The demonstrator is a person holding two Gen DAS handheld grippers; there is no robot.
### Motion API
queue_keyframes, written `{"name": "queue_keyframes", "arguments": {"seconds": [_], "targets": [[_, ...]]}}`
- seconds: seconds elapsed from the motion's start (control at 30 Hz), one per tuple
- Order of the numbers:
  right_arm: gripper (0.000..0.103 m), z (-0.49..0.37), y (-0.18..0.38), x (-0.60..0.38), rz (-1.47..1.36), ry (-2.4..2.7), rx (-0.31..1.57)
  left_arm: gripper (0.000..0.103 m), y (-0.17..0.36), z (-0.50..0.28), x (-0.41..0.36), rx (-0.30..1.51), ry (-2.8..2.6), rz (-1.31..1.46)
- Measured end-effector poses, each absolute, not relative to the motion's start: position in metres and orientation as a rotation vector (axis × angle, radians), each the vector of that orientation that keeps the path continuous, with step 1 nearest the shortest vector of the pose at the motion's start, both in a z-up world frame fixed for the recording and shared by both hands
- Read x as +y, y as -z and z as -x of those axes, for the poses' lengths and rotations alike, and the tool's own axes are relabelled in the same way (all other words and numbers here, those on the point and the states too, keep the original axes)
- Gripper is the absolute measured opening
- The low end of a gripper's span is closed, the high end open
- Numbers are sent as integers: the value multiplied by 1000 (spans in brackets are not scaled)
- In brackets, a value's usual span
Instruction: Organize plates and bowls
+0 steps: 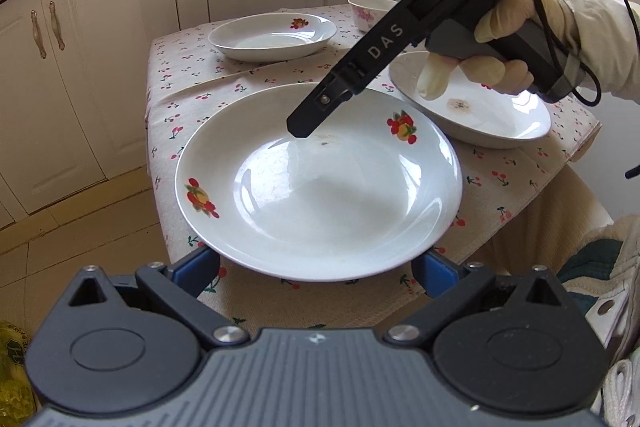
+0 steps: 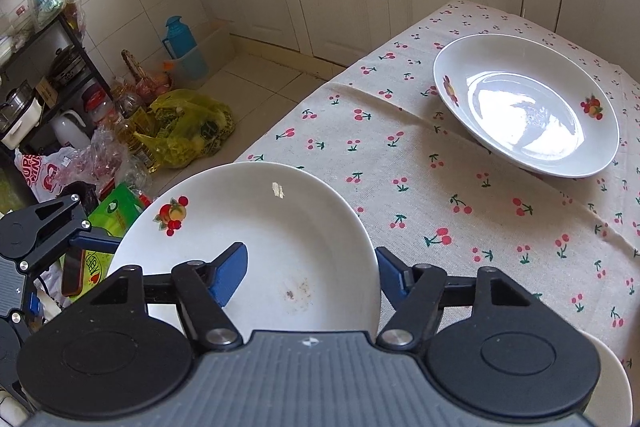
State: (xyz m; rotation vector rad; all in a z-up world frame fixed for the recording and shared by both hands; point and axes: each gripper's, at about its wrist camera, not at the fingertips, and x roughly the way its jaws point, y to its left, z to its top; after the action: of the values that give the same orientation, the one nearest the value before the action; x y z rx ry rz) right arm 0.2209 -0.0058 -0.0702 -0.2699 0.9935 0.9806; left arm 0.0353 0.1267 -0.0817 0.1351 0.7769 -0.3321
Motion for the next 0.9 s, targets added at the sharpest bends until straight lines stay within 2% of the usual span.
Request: {"name": "queue_keyframes", "arguments": {"seconds": [0.5, 0.9], "targets": [[73, -232, 70, -9, 232, -1007, 1023, 101, 78, -46, 128, 794, 359, -162], [73, -266, 64, -10, 236, -952, 986, 101, 76, -88, 129, 763, 377, -189]]}}
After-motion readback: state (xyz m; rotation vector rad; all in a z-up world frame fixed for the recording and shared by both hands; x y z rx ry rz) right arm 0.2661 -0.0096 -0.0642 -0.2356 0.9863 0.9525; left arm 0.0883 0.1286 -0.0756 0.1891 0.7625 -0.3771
